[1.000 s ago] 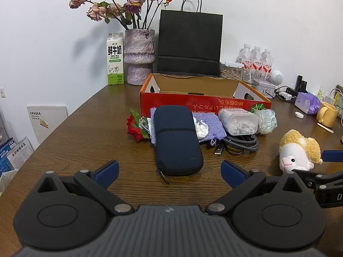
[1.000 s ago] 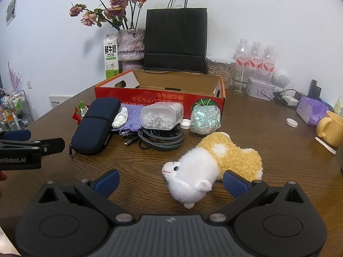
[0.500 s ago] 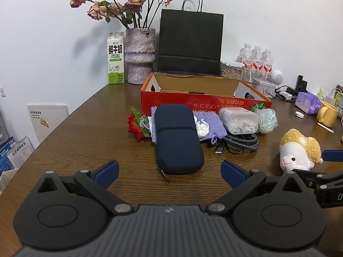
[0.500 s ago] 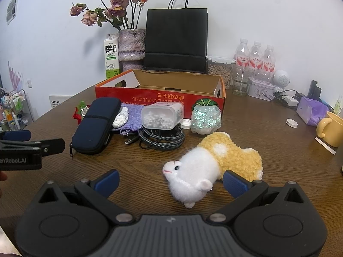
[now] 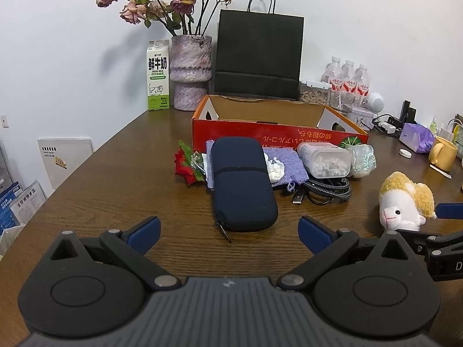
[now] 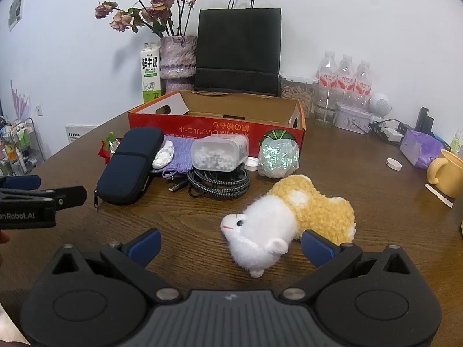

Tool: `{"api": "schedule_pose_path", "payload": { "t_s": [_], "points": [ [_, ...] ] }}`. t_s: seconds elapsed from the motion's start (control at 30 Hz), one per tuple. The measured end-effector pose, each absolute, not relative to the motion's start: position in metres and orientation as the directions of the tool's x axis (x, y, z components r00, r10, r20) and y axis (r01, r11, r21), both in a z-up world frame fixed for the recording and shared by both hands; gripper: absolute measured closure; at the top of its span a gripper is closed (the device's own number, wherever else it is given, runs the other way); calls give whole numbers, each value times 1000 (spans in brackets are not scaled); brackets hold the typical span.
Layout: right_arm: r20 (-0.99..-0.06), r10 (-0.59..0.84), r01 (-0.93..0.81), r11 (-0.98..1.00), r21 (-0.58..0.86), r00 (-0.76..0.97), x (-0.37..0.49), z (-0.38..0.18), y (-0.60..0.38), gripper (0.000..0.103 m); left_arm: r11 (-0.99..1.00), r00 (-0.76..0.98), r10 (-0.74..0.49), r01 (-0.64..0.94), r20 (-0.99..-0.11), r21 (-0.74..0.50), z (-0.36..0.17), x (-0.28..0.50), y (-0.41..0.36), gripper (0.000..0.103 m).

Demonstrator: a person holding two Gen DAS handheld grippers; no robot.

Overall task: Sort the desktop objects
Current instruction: 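Grasp the plush sheep with the right tool while the left tool grasps the navy case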

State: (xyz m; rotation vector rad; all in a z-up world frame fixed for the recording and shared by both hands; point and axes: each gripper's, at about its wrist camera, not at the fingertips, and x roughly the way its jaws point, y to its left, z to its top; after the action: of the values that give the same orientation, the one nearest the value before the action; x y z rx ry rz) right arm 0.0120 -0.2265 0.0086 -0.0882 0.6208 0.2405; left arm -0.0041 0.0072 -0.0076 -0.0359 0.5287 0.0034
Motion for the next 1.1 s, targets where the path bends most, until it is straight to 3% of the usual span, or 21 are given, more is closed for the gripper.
{"api": "schedule_pose_path", "payload": {
  "t_s": [0.3, 0.5, 0.87, 1.1],
  "points": [
    [-617, 179, -227, 974, 1, 766, 18, 8, -233, 1, 999, 860, -5, -15, -510, -35, -8, -3, 8, 0],
    [-644, 181, -196, 979, 49, 743, 34, 5, -241, 10, 999, 858, -8, -17, -513, -44, -8, -2, 12, 0],
    [-679, 201, -133, 979, 151, 706, 78, -1, -249, 13, 998, 854, 4, -37, -520, -53, -12, 1, 21, 0],
    [-699, 199, -134, 980, 147, 687, 103, -7, -247, 28, 998, 846, 12, -46, -533, -51, -16, 8, 24, 0]
  ]
}}
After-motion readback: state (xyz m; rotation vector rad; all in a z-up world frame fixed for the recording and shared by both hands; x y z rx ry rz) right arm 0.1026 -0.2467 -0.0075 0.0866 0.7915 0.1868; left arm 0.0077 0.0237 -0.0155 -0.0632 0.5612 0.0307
